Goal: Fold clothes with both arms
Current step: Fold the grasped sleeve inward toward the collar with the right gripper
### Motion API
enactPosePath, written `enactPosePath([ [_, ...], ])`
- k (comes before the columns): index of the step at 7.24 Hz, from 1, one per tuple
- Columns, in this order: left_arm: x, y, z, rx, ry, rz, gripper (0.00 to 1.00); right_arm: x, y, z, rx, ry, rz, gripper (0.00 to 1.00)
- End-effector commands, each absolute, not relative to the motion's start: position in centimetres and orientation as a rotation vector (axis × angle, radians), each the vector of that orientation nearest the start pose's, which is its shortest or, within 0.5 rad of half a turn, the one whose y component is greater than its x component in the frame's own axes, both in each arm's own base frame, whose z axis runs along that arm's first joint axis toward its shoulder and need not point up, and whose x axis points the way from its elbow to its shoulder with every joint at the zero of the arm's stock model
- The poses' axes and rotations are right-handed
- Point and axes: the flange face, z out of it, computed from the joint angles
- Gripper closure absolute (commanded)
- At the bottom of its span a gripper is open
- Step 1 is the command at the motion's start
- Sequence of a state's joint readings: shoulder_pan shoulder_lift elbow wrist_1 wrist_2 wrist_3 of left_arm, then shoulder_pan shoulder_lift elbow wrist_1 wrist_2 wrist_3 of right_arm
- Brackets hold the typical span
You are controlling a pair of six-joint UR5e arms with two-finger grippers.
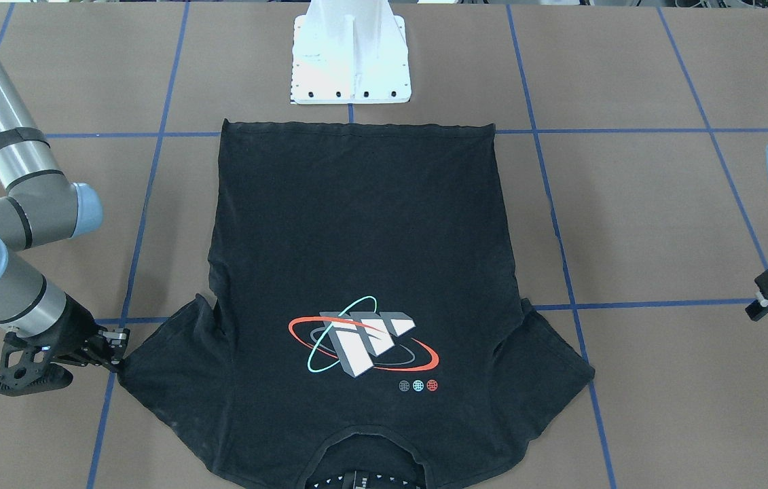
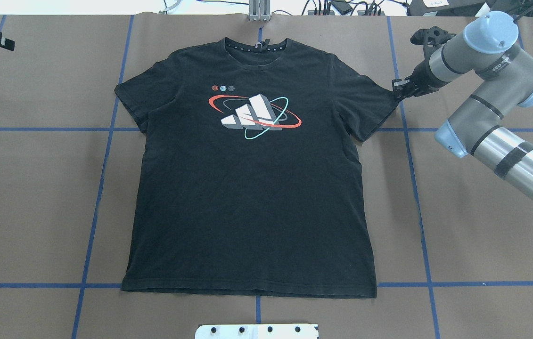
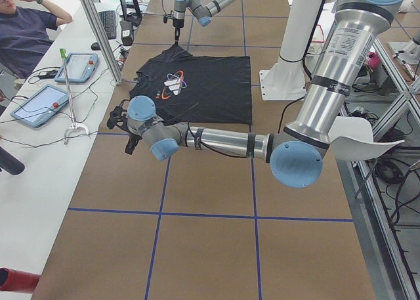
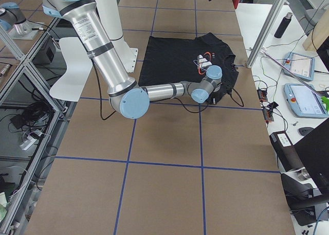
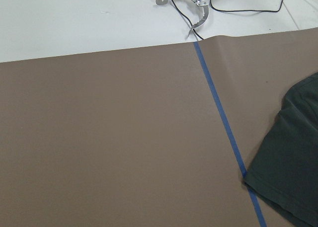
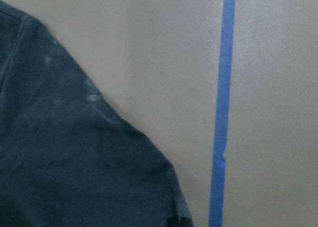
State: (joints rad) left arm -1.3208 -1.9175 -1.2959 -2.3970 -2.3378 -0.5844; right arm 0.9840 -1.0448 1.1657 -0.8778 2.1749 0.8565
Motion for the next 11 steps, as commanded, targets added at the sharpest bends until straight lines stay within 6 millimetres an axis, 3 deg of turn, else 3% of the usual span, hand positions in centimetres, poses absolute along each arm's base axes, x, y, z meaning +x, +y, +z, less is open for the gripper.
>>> enactPosePath([
  [1,9.9,-64.9,50.2,0.485,0.992,0.044,0.00,-33.6,-64.3,41.4,0.182,-0.985,-0.014,1.00],
  [2,9.9,-64.8,50.3,0.486,0.992,0.045,0.00,-36.5,-64.6,36.5,0.163,-0.995,-0.013,1.00],
  [4,9.9,-64.8,50.4,0.483,0.991,0.044,0.00,-44.8,-65.7,28.6,0.140,-0.958,0.032,1.00],
  [5,9.9,-64.7,50.5,0.482,0.990,0.043,0.00,-48.1,-66.9,26.7,0.119,-0.935,0.091,1.00],
  [6,9.9,-64.7,50.6,0.481,0.990,0.044,0.00,-50.1,-68.6,25.5,0.109,-0.905,0.120,1.00],
  [8,9.9,-64.6,50.8,0.479,0.989,0.042,0.00,-52.1,-70.9,24.7,0.108,-0.856,0.143,1.00],
  [11,9.7,-64.5,50.9,0.479,0.988,0.041,0.00,-52.6,-72.1,26.0,0.144,-0.845,0.156,1.00],
])
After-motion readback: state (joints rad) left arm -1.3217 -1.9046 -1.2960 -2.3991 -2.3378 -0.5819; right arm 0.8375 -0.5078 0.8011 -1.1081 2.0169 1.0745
